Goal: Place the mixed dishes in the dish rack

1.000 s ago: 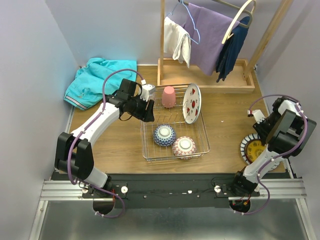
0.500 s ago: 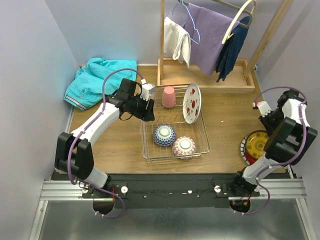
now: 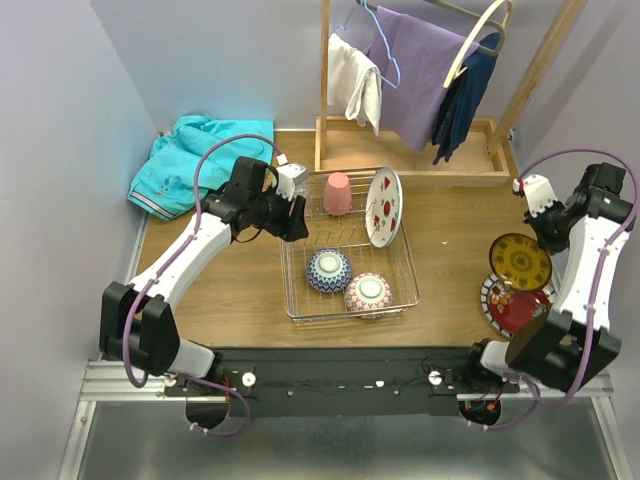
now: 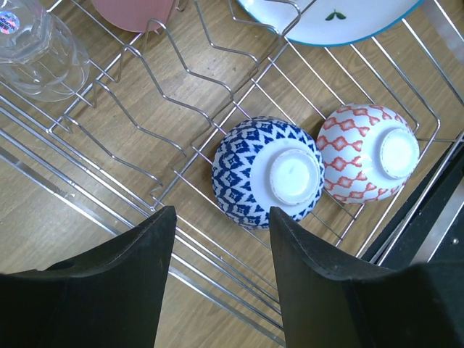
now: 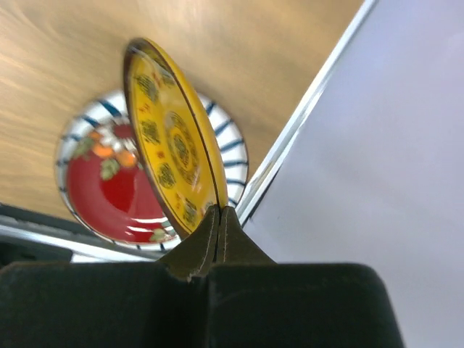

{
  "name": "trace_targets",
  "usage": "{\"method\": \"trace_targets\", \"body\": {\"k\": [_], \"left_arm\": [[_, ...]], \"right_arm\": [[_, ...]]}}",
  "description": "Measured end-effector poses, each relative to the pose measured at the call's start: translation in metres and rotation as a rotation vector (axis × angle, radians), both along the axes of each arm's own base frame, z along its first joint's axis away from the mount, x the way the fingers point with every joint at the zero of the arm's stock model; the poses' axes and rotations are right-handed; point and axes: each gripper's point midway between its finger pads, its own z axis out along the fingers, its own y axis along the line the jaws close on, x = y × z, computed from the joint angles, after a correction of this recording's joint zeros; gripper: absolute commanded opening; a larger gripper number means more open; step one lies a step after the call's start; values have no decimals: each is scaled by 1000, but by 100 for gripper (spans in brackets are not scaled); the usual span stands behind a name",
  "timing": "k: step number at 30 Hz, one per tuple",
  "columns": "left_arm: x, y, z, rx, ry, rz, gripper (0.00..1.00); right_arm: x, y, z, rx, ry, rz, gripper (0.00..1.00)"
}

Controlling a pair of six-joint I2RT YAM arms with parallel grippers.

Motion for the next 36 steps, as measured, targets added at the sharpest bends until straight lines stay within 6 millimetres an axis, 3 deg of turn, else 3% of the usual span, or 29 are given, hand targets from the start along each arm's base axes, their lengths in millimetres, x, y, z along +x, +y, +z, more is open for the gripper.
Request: {"method": "trace_targets", "body": {"k": [3, 7, 22, 30, 36], "left_arm": [[-4, 1, 5, -13, -14, 8, 63], [-11, 4, 5, -23, -13, 16, 63], [-17, 25, -7, -24, 30, 89, 64], [-6, 44, -9, -31, 51, 163, 63], [1, 61, -20, -22, 95, 222, 63]], "right_arm": [[1, 19, 27, 13, -104, 4, 1], [5, 38, 29, 105, -133, -36, 0], [48, 91, -58, 570, 65, -258, 0], [78, 101, -111, 710, 150, -319, 0], [86, 107, -155, 803, 276, -335, 1]]}}
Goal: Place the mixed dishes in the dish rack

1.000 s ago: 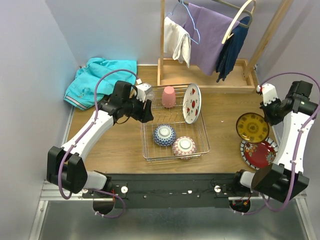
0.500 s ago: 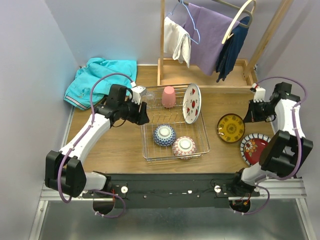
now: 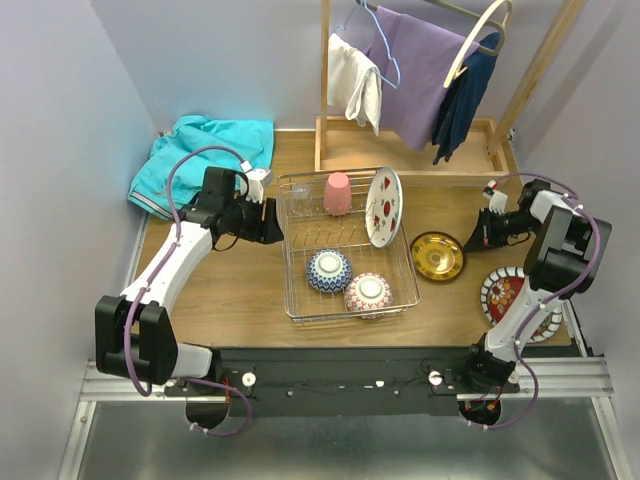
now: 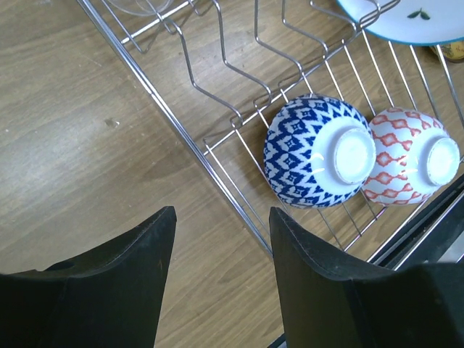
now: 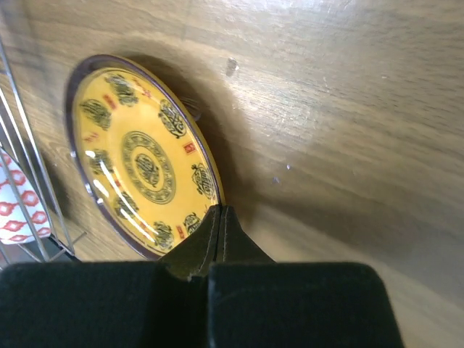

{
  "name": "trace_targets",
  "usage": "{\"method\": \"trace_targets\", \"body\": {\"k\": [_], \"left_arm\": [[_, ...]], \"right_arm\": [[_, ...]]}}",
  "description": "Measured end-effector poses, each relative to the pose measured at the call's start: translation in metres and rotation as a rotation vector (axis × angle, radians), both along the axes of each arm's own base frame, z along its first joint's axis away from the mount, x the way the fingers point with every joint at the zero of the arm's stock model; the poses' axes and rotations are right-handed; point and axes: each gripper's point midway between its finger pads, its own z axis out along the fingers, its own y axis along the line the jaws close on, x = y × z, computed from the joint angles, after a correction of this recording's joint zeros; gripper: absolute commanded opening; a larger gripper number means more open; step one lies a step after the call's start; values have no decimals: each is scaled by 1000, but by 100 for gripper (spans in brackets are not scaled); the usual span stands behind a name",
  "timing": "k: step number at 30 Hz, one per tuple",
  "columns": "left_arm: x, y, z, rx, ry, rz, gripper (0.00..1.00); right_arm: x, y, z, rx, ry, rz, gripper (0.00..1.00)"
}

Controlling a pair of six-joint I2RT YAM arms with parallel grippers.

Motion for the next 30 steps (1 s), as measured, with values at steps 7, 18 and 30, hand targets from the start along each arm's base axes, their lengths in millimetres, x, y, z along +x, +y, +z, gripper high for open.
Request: {"method": "trace_targets", "body": {"k": [7, 18, 30], "left_arm": [[-6, 3, -12, 31, 43, -21, 63], [2, 4, -20, 60, 52, -39, 63], [3, 5, -19, 63, 45, -38, 63]], "right_arm": [[-4, 9, -16, 77, 42, 26, 43], [-11, 29, -14, 216, 71, 33, 43], [-24, 37, -23, 249, 137, -24, 1]]}}
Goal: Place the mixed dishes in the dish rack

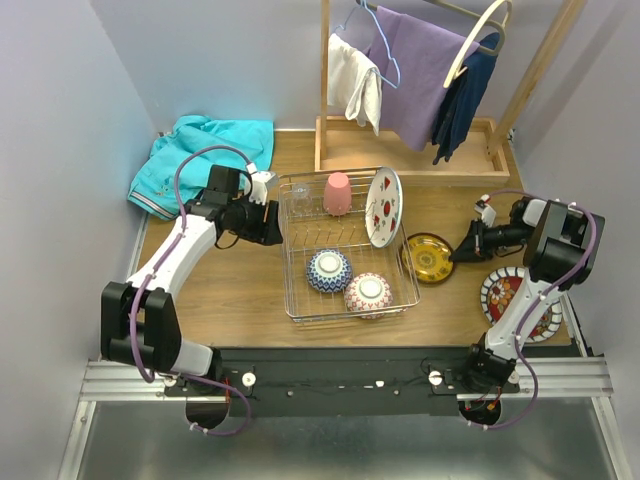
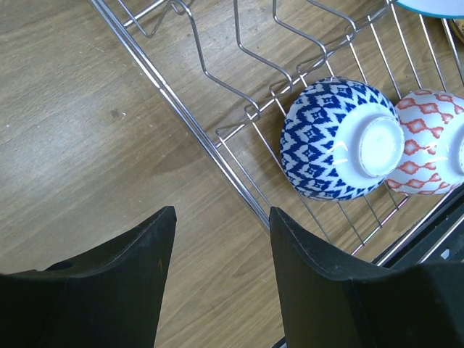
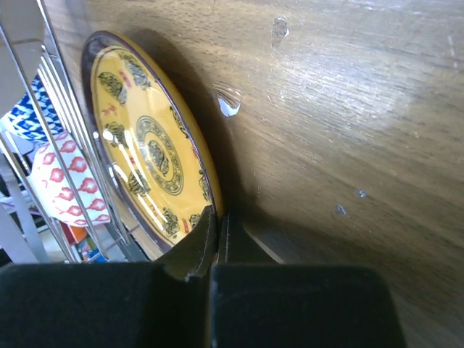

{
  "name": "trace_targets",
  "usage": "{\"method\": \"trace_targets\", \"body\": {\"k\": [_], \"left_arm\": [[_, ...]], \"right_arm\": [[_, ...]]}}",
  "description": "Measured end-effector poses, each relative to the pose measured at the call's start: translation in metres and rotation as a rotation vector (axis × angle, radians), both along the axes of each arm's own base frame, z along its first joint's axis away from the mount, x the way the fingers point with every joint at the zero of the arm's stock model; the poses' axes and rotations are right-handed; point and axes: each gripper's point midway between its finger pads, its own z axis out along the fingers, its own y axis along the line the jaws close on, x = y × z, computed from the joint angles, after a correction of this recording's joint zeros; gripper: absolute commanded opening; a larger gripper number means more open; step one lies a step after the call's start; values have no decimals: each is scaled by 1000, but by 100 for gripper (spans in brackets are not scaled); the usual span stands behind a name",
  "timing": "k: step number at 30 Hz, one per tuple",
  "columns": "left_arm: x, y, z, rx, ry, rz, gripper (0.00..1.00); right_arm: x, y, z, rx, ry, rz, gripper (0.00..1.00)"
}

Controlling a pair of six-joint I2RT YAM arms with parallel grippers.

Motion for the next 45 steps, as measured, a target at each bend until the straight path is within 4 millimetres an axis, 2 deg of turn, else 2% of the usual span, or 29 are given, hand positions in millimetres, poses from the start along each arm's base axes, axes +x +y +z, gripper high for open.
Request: {"method": "trace_targets", "body": {"k": [5, 8, 11, 16, 19, 21, 25, 30, 34, 38, 41, 45], "left_arm": [[-4, 1, 5, -7, -22, 3, 63], [-4, 0, 13, -20, -43, 13, 63], [-3, -1, 21, -39, -71, 28, 63], [-1, -2, 34, -66, -110, 54, 63], [0, 0, 40, -70, -128, 81, 63], [1, 3, 45, -65, -147, 109, 63], [3, 12, 50, -46, -169, 175, 62], [5, 19, 47, -29, -156, 240, 62], [5, 20, 45, -33, -141, 260, 62], [3, 20, 42, -38, -128, 271, 62], [1, 21, 39, -33, -120, 278, 62], [-5, 24, 42, -28, -136, 286, 62]], "right_arm": [[0, -9, 5, -90, -11, 6, 1], [4, -23, 28, -209, -75, -3, 0], [12, -39, 75, -358, -210, -45, 0], [15, -63, 187, -608, -489, -164, 0], [5, -68, 243, -696, -594, -212, 1], [-10, -66, 269, -731, -624, -220, 1], [-37, -57, 305, -762, -646, -202, 1], [-53, -50, 358, -815, -769, -196, 1], [-60, -45, 384, -837, -853, -189, 1], [-54, -36, 389, -784, -893, -176, 1], [-36, -33, 399, -724, -952, -229, 1], [-7, -29, 424, -617, -1050, -342, 0]]}}
